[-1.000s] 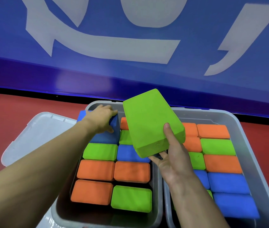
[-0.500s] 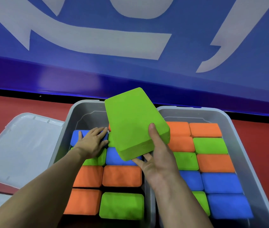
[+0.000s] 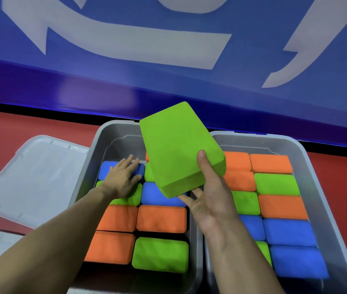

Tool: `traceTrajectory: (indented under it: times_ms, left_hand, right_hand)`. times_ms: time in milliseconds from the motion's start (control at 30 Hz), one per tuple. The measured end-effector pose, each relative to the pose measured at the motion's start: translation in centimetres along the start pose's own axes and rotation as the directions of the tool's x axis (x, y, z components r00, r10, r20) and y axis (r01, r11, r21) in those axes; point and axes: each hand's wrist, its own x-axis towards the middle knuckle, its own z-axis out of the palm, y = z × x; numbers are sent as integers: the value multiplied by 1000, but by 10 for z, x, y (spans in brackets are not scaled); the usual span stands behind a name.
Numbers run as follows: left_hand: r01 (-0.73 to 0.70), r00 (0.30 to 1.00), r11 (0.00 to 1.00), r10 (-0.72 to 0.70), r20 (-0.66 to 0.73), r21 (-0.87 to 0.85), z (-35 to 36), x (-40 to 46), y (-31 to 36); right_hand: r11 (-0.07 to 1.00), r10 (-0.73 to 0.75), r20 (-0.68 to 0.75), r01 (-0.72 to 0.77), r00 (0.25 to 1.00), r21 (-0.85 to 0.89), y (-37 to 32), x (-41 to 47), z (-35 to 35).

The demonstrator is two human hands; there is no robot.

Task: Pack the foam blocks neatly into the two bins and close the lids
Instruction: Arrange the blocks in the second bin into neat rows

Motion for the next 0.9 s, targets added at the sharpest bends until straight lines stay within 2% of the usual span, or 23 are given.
traceTrajectory:
  times_ms: [133,200,267,400,500,600,767,900]
  left_hand:
    - [75,961,974,-128,-245,-215,-25,-41,22]
    - [107,932,944,-205,-301,-311,-38,-66,34]
    - [126,900,910,-272,-341,-394,-52,-91,40]
    - [156,828,817,-415,-377,-555,-76,-131,50]
    - [133,808,780,-443,-389,-612,-83,-141,50]
    - [128,795,747,-471,-382,-653,-79,-139,42]
    - [175,795,682,-523,-307,-710,-54,-133,29]
    - [175,787,659,-540,-298,-732,-39,-133,23]
  right_hand:
    - [973,-180,2,179,984,-146,14,10,10]
    - [900,-320,-28,295,947,-321,22,17,19]
    - [762,-423,42,380,905,-525,24,20,34]
    - [453,-455,286,496,843,-741,13,38,71]
    - [115,-405,479,563,779,-818,-1,57,105]
    - [-153,-283,601,584,747,-797,-9,78,127]
    - [-410,-90,660,576,746,-707,-5,108,157]
    - [-560,54,694,597,718,-574,1,122,196]
